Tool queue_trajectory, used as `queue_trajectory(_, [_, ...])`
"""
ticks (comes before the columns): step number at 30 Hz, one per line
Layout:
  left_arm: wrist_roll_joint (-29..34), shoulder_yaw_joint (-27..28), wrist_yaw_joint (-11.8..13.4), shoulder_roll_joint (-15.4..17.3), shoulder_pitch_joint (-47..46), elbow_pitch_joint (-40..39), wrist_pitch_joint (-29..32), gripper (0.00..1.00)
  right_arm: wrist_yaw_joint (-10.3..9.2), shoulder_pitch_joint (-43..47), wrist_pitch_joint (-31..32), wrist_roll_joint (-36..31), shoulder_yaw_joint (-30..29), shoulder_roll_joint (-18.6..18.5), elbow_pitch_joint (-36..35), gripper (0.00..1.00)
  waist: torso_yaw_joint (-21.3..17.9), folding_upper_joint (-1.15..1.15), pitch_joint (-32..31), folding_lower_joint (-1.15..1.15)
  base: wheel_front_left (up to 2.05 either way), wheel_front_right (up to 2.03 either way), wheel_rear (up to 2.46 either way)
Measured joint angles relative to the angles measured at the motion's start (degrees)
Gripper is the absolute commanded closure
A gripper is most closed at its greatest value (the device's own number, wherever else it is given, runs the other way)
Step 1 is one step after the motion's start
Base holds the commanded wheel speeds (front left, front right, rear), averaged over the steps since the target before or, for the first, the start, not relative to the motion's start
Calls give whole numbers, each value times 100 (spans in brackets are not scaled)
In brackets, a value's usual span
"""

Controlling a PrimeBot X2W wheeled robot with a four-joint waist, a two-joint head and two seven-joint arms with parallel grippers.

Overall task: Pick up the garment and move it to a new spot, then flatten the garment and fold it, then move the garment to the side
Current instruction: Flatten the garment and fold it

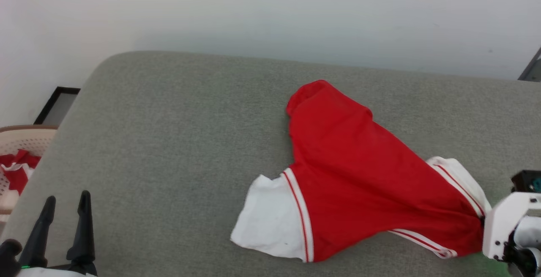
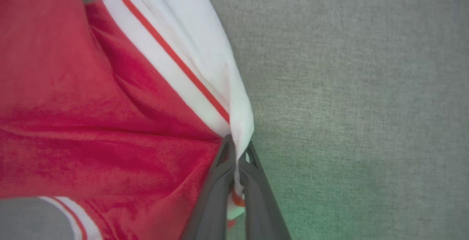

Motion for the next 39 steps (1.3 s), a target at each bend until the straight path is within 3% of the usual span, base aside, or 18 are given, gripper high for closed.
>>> queue_trajectory(6, [-31,-21,-54,115,-61,-37,82,0,0,171,22,-171,-410,212,-133,100,-153,0,51,0,0,0,0])
queue_trajectory(7, [-33,-35,-76,126,-89,-48,110,0,0,172,-5,-230,-447,256,-166,73,-185,0,62,0,0,0,0])
queue_trajectory(8, [-52,-57,-103,133,-130,-56,141,0,0,172,-14,-301,-463,294,-200,17,-219,0,72,0,0,0,0])
queue_trajectory(9, [-57,-85,-109,154,-171,-66,191,0,0,172,-14,-325,-478,334,-238,0,-253,0,82,0,0,0,0])
queue_trajectory(19, [-232,-535,-402,509,-899,-252,1235,0,-2,284,-614,-211,-427,560,-1281,0,-552,0,157,0,0,0,0])
queue_trajectory(28, [-632,-1060,-450,665,-1789,-167,2752,0,-1,592,-2051,-298,-166,609,-2340,0,-790,0,177,0,0,0,0])
queue_trajectory(33, [-1116,-1414,-279,580,-2230,75,3988,0,-1,710,-2695,-445,-185,775,-2603,0,-928,0,177,0,0,0,0])
queue_trajectory(39, [-1392,-1886,89,610,-2464,538,5372,0,-1,759,-3014,-661,-254,927,-2813,0,-1093,0,272,0,0,0,0])
